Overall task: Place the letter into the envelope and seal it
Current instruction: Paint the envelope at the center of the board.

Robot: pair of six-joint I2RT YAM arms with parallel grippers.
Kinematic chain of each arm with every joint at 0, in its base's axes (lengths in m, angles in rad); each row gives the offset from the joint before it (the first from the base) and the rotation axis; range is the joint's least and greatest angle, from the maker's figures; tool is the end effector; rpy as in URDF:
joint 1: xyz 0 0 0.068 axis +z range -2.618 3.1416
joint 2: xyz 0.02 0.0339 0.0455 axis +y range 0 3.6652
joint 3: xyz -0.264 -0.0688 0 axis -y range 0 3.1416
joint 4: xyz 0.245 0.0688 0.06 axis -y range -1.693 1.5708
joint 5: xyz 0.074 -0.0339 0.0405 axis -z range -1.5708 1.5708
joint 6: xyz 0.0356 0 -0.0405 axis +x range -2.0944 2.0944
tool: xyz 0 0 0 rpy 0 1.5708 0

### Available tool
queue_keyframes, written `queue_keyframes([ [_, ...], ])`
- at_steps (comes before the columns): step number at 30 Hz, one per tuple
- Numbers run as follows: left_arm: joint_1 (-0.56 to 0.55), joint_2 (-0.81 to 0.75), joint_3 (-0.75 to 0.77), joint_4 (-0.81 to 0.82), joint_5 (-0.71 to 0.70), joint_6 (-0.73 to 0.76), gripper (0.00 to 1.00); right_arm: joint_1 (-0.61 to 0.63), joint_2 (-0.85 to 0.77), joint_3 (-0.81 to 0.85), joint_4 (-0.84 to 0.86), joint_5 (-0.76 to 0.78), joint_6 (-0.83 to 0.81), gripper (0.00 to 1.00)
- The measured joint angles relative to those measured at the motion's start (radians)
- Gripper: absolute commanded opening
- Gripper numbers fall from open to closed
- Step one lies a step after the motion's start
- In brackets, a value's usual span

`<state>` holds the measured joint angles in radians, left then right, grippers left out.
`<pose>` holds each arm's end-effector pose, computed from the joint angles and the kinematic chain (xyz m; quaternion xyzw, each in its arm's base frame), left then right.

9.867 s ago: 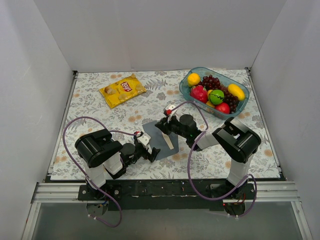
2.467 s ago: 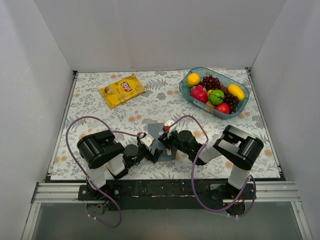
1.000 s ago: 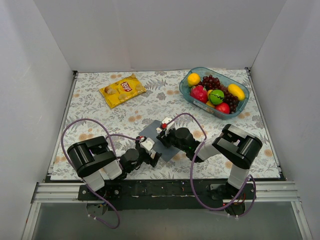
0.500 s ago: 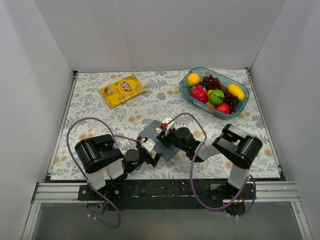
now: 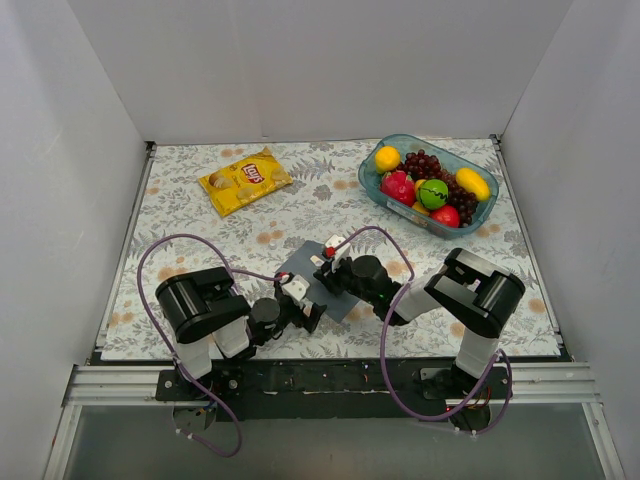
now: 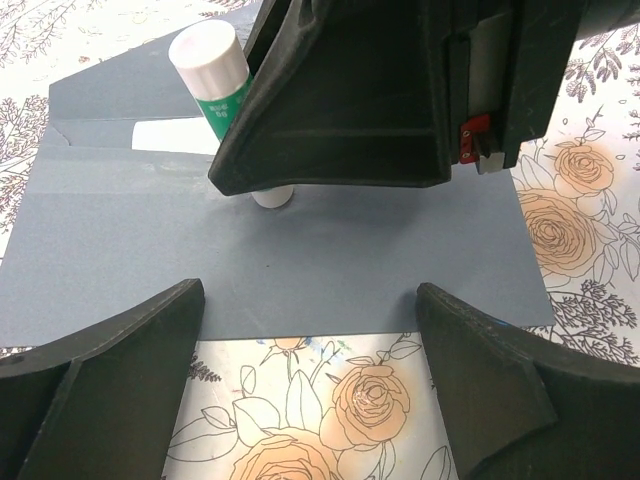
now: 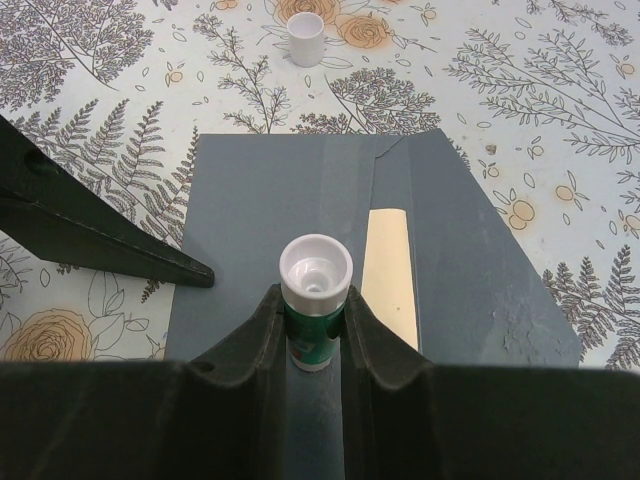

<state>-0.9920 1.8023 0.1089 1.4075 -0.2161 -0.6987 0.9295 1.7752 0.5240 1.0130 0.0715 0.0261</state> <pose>0.1237 -0.1754 0.0893 0.0524 0.7969 -0.3884 0.4598 0.1898 0.2500 0.1324 -0.3230 0.7165 0.2591 0.5614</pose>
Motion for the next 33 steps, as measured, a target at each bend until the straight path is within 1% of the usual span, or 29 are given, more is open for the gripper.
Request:
queue_keyframes([
  [13,0.000,0.017,0.016,0.003,0.013,-0.008,0.85,-0.002,-0.004,-0.013,0.011,0.002,0.000,0.01],
  [33,0.000,0.038,0.043,0.002,0.022,-0.006,0.84,-0.005,-0.055,-0.071,0.011,0.016,0.004,0.01],
])
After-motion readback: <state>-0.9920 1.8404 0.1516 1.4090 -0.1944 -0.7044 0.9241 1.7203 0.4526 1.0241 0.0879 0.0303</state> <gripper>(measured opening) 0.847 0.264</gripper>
